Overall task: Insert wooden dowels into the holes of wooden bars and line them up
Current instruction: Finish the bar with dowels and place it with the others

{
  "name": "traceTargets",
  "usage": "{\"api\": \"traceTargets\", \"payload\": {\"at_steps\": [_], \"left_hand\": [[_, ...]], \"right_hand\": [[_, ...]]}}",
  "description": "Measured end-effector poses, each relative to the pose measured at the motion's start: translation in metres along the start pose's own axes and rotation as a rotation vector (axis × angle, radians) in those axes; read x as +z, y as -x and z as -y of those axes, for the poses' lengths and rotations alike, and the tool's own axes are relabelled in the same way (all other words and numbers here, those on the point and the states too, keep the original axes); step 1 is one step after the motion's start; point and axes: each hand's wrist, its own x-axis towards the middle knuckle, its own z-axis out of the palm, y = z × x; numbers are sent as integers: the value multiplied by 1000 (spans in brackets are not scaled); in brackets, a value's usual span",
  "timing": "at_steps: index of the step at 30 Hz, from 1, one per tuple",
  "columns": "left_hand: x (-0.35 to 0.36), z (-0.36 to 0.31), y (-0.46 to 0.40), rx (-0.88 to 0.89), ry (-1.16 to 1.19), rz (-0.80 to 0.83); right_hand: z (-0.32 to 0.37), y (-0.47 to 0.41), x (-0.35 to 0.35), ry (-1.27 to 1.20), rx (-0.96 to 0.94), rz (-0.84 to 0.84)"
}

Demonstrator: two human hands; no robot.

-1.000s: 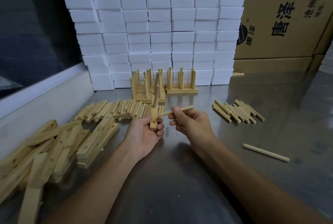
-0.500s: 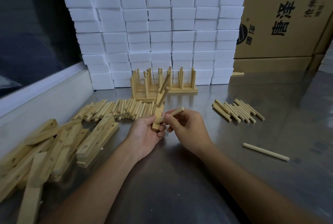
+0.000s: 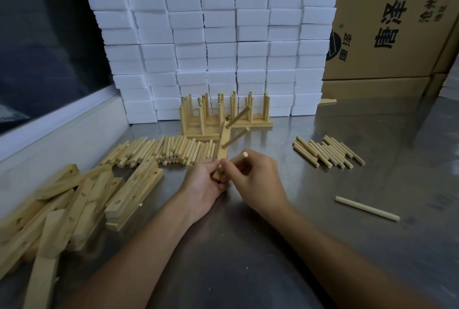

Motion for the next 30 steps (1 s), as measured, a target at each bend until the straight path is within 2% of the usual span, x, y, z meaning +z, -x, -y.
{"api": "traceTargets", "payload": {"at_steps": [5,10,17,24,27,30], "left_hand": [[0,-1,2,-2,9,59],[-1,-2,1,4,-27,163],[2,-2,5,43,-52,171],[3,0,5,117,-42,76],[5,1,4,135,-69,58],[6,3,2,125,-125,42]], "right_hand": [[-7,0,-1,-23,33,-11],[-11,-6,-4,-130,91,-112],[-18,-10,-13,-153,185,-135],[-23,-11,-17,-114,215,116],[-24,-11,-18,-90,239,139],[-26,-12,-19,-57,263,92]]}}
